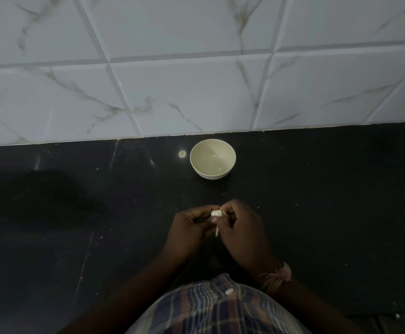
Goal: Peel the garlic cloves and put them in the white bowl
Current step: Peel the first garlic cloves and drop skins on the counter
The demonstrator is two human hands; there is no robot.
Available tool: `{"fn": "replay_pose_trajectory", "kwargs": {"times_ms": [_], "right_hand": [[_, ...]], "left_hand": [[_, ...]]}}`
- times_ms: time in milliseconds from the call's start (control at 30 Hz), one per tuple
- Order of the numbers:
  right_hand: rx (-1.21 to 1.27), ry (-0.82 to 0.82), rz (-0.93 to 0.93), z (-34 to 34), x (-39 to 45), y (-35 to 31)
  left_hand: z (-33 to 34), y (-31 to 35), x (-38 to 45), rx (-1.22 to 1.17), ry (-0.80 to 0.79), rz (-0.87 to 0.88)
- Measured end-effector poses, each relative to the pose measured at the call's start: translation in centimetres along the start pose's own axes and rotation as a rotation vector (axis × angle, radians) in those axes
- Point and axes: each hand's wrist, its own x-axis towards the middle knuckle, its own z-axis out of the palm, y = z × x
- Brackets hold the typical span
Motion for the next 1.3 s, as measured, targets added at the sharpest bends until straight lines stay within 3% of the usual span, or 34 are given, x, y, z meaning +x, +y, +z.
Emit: {"fn": "replay_pose_trajectory", "kwargs": {"times_ms": [200,300,500,633,800,900,1067,1300], "right_hand": [[0.085,-0.032,0.059,-0.6,-0.3,0.6],[0.193,-0.056,0.179,-1.0,-0.1,0.6],[0.514,-0.095,0.364,-1.4,0.2,0.7],[0.862,-0.105,0.526,-0.5,0.3,2.1],[1.192,-0.061,0.701,0.4,-0.1,4.5],[1.157,-0.052,0.728,0.5,-0.3,5.9],[0.784,0.113,0.757,1.6,0.7,8.8],[0.472,0.176,0.607,2.2,1.9,10.2]], "left_hand": [[-0.3,-0.4,0.1,-0.081,-0.002,-0.036],[-0.2,-1.0,0.4,-0.117,-0.028,-0.074],[0.4,-1.5,0.2,-0.321,-0.054,-0.158],[0.3,-2.4,0.1,-0.427,-0.075,-0.222],[0.3,-3.3,-0.1,-0.567,-0.003,-0.336],[0.5,-3.5,-0.1,-0.572,0.013,-0.361],[0.8,-4.4,-0.2,-0.562,0.099,-0.435],[1.7,-5.6,-0.1,-0.561,0.143,-0.472]]}}
